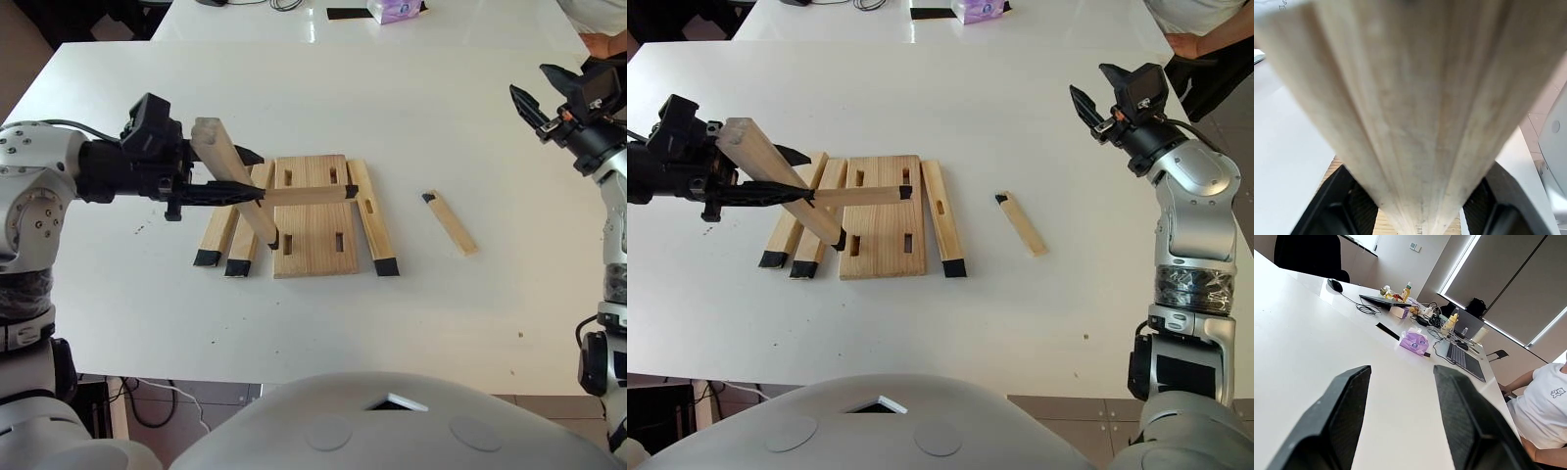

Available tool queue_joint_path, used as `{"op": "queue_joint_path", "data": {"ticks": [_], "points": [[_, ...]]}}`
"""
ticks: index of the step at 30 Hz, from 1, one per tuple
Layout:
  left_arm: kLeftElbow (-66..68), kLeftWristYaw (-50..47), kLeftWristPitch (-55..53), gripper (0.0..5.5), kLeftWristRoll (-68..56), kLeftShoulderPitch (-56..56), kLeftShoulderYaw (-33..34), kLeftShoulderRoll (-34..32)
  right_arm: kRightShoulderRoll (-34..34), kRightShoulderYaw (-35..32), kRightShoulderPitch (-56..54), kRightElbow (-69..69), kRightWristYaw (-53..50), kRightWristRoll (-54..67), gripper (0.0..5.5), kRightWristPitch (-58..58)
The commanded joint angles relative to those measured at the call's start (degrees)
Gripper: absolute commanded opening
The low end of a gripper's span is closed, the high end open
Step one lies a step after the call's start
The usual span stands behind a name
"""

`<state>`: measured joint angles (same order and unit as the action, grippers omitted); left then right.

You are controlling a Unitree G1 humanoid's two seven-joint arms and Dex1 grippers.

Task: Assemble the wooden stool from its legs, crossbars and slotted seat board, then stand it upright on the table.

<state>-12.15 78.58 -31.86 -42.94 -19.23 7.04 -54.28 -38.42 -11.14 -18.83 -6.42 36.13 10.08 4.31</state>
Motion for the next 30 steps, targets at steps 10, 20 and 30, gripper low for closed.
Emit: {"op": "queue_joint_path", "data": {"ticks": [10, 20, 30], "points": [[-0.2, -0.5, 1.3, 2.05, 2.0, 0.9, -1.2, 2.1, -1.0, 1.5, -3.0, -3.3, 0.6, -1.5, 2.36, -1.8], [-1.5, -2.0, 0.4, 2.05, 0.7, 3.0, -0.1, 3.0, -0.5, 2.3, -5.5, -6.3, 0.9, -2.0, 2.36, -3.1], [-1.5, -1.2, 0.4, 2.05, 0.8, 1.8, 0.0, 2.4, 0.1, 2.0, -3.8, -5.6, -0.2, -2.0, 2.36, -3.2]]}}
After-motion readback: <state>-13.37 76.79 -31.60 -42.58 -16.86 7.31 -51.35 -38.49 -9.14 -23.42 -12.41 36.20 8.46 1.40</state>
